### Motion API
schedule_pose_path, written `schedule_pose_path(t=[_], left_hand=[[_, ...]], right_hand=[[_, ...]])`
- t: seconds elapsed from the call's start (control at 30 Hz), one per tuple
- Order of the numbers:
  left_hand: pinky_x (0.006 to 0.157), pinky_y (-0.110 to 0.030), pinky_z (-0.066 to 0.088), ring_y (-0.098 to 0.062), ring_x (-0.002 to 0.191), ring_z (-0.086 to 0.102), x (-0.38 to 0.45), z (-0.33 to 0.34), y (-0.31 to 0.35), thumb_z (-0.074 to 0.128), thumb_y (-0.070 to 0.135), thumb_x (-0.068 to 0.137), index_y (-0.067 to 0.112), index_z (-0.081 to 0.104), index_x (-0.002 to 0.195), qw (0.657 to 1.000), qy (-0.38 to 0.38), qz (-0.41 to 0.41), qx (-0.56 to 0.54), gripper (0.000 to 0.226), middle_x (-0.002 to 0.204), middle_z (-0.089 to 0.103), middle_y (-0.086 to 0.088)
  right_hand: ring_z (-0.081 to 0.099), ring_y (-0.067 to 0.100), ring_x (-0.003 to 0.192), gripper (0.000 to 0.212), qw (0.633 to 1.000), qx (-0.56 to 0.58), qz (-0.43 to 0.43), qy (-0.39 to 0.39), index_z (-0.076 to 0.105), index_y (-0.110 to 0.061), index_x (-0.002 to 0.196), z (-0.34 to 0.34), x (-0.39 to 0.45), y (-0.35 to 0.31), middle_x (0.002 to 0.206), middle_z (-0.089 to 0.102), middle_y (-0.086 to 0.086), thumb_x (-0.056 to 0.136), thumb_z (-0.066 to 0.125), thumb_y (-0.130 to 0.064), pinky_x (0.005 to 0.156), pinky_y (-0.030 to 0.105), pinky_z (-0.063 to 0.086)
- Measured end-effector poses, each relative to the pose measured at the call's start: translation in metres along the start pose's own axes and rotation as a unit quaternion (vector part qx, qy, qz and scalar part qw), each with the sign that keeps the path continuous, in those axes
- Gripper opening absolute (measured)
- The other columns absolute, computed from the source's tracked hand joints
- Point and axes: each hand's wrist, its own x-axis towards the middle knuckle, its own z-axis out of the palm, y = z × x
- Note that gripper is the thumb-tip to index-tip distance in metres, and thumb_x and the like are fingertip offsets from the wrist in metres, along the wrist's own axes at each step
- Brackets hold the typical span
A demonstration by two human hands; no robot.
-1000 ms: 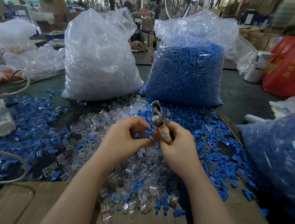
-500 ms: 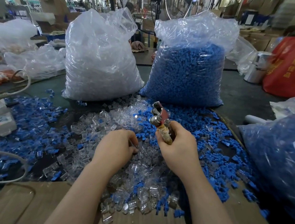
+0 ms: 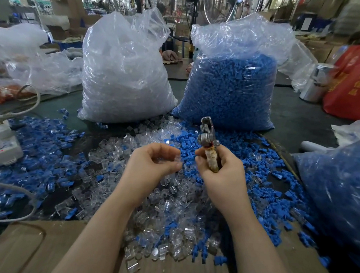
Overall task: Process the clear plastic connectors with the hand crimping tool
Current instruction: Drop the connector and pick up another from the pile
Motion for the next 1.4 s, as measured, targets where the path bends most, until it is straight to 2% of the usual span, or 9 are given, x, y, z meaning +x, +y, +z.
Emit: schedule_pose_path(t=[0.07, 0.2, 0.3, 0.5, 0.63, 0.87, 1.07, 1.2, 1.4], left_hand=[[0.061, -0.018, 0.054, -0.009, 0.073, 0.072, 0.000, 0.000, 0.001, 0.083, 0.007, 0.074, 0.021, 0.072, 0.092, 1.000, -0.001, 0.006, -0.014, 0.025, 0.084, 0.076, 0.005], [0.061, -0.026, 0.058, -0.011, 0.072, 0.071, 0.000, 0.001, 0.001, 0.085, 0.006, 0.071, 0.018, 0.070, 0.087, 1.000, 0.015, 0.017, -0.022, 0.025, 0.083, 0.076, 0.002], [0.059, -0.020, 0.055, -0.010, 0.070, 0.071, 0.000, 0.001, 0.003, 0.086, 0.004, 0.069, 0.017, 0.071, 0.086, 0.999, 0.011, 0.026, -0.016, 0.026, 0.079, 0.075, 0.002], [0.061, -0.025, 0.056, -0.019, 0.073, 0.072, -0.001, 0.005, 0.005, 0.087, 0.002, 0.067, 0.015, 0.070, 0.081, 0.999, 0.017, 0.041, 0.008, 0.026, 0.077, 0.074, -0.004], [0.063, -0.025, 0.058, -0.014, 0.069, 0.071, -0.002, 0.009, 0.008, 0.088, 0.002, 0.065, 0.014, 0.069, 0.081, 0.999, 0.002, 0.051, 0.011, 0.028, 0.074, 0.074, -0.003], [0.070, -0.018, 0.056, -0.011, 0.078, 0.073, -0.005, 0.006, 0.010, 0.080, -0.001, 0.075, 0.016, 0.071, 0.086, 0.998, -0.030, 0.061, -0.019, 0.022, 0.082, 0.076, 0.003], [0.061, -0.021, 0.057, -0.012, 0.067, 0.071, -0.007, 0.011, 0.011, 0.083, 0.000, 0.073, 0.024, 0.068, 0.098, 0.995, 0.012, 0.096, 0.017, 0.037, 0.086, 0.072, 0.006], [0.068, -0.029, 0.061, -0.012, 0.072, 0.073, -0.007, 0.012, 0.008, 0.081, -0.001, 0.075, 0.024, 0.071, 0.094, 0.992, 0.018, 0.117, 0.038, 0.033, 0.085, 0.074, 0.006], [0.063, -0.017, 0.054, -0.009, 0.072, 0.073, -0.007, 0.015, 0.008, 0.079, -0.006, 0.075, 0.024, 0.071, 0.088, 0.993, 0.022, 0.116, 0.028, 0.033, 0.080, 0.075, 0.005]], right_hand=[[0.061, -0.004, 0.069, 0.020, 1.000, 0.019, -0.001, 0.003, 0.064, -0.030, 0.085, 0.000, 0.001, -0.001, 0.076, 0.066, -0.025, 0.091, 0.067, -0.011, 0.063, 0.008, 0.045], [0.064, 0.002, 0.076, 0.022, 0.999, 0.035, -0.009, 0.005, 0.063, -0.031, 0.086, 0.001, 0.001, -0.002, 0.084, 0.069, -0.018, 0.090, 0.069, -0.010, 0.068, 0.010, 0.049], [0.064, 0.013, 0.079, 0.018, 0.999, 0.038, -0.013, 0.006, 0.063, -0.028, 0.086, 0.001, 0.000, -0.001, 0.088, 0.067, -0.009, 0.089, 0.070, -0.011, 0.070, 0.017, 0.051], [0.063, 0.018, 0.080, 0.012, 0.999, 0.035, -0.007, -0.006, 0.063, -0.021, 0.089, 0.002, 0.000, -0.001, 0.086, 0.066, -0.005, 0.089, 0.070, -0.012, 0.073, 0.031, 0.053], [0.063, 0.021, 0.080, 0.013, 1.000, 0.023, -0.004, -0.010, 0.062, -0.023, 0.089, 0.001, 0.000, -0.002, 0.084, 0.066, -0.004, 0.089, 0.069, -0.011, 0.073, 0.036, 0.053], [0.062, 0.015, 0.077, 0.015, 1.000, 0.007, 0.000, 0.005, 0.062, -0.024, 0.089, 0.000, -0.001, -0.003, 0.085, 0.066, -0.007, 0.088, 0.068, -0.011, 0.071, 0.034, 0.053], [0.063, 0.012, 0.078, 0.019, 1.000, 0.005, -0.002, -0.003, 0.061, -0.028, 0.090, 0.000, -0.001, -0.006, 0.086, 0.066, -0.011, 0.088, 0.071, -0.012, 0.070, 0.029, 0.053], [0.059, 0.005, 0.070, 0.020, 1.000, 0.003, -0.009, -0.010, 0.060, -0.028, 0.089, -0.001, -0.001, -0.006, 0.079, 0.065, -0.016, 0.088, 0.071, -0.011, 0.059, 0.020, 0.049], [0.056, -0.003, 0.062, 0.031, 0.999, -0.008, -0.031, -0.018, 0.055, -0.035, 0.081, 0.001, -0.002, -0.008, 0.070, 0.061, -0.025, 0.087, 0.072, -0.009, 0.055, 0.012, 0.041]])
